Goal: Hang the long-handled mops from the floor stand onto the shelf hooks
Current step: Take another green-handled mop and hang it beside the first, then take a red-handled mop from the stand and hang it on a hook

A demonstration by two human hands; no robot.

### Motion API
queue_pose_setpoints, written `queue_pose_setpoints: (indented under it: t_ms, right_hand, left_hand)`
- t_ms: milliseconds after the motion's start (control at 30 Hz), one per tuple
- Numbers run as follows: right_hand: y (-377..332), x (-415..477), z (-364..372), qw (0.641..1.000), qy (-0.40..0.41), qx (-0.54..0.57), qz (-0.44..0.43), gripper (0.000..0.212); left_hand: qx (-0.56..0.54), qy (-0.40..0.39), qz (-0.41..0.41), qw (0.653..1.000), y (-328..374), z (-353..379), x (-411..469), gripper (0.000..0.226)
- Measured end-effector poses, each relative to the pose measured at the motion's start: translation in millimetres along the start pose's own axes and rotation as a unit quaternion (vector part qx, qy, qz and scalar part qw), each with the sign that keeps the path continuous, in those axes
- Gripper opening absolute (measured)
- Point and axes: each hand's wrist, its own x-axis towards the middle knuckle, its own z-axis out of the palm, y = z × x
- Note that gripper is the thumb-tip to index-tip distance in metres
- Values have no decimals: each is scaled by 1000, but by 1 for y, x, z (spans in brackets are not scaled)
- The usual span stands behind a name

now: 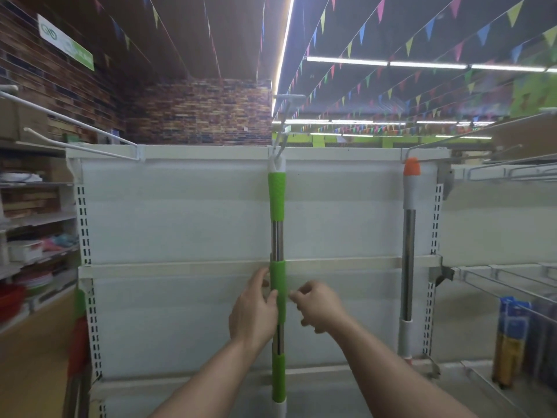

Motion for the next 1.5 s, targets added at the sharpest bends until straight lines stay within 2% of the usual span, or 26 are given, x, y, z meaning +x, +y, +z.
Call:
queue_pose_setpoints:
  t_ms: [133, 333, 600, 767, 900, 1033, 1200, 1500]
  right_hand:
    - [29, -24, 6, 993, -13, 109, 33, 24]
    - [51, -66, 21, 968, -11, 243, 56, 20]
    - [67, -125, 86, 958, -75, 269, 67, 17]
    - [65, -151, 133, 961, -117, 240, 70, 11]
    - [44, -179, 181, 961, -172, 208, 63, 11]
    - [11, -209, 234, 965, -185, 183, 38, 17]
    - [-41, -248, 305, 963, -195, 182, 38, 24]
    - [-141, -275, 420, 958, -194, 200, 62, 23]
  left_hand:
    - [-55, -24, -53, 997, -36, 16, -36, 40]
    - [-178, 7, -172, 969, -76, 1, -98, 24]
    - [-152, 14, -262, 953, -106, -81, -176, 18]
    - [-165, 18, -339, 926, -132, -134, -212, 12]
    - [-195, 57, -368, 907, -158, -178, -236, 14]
    - [-209, 83, -387, 894, -186, -234, -255, 10]
    - [-194, 68, -393, 896, -230, -313, -275, 9]
    - [-164, 26, -393, 904, -303, -438, -293, 8]
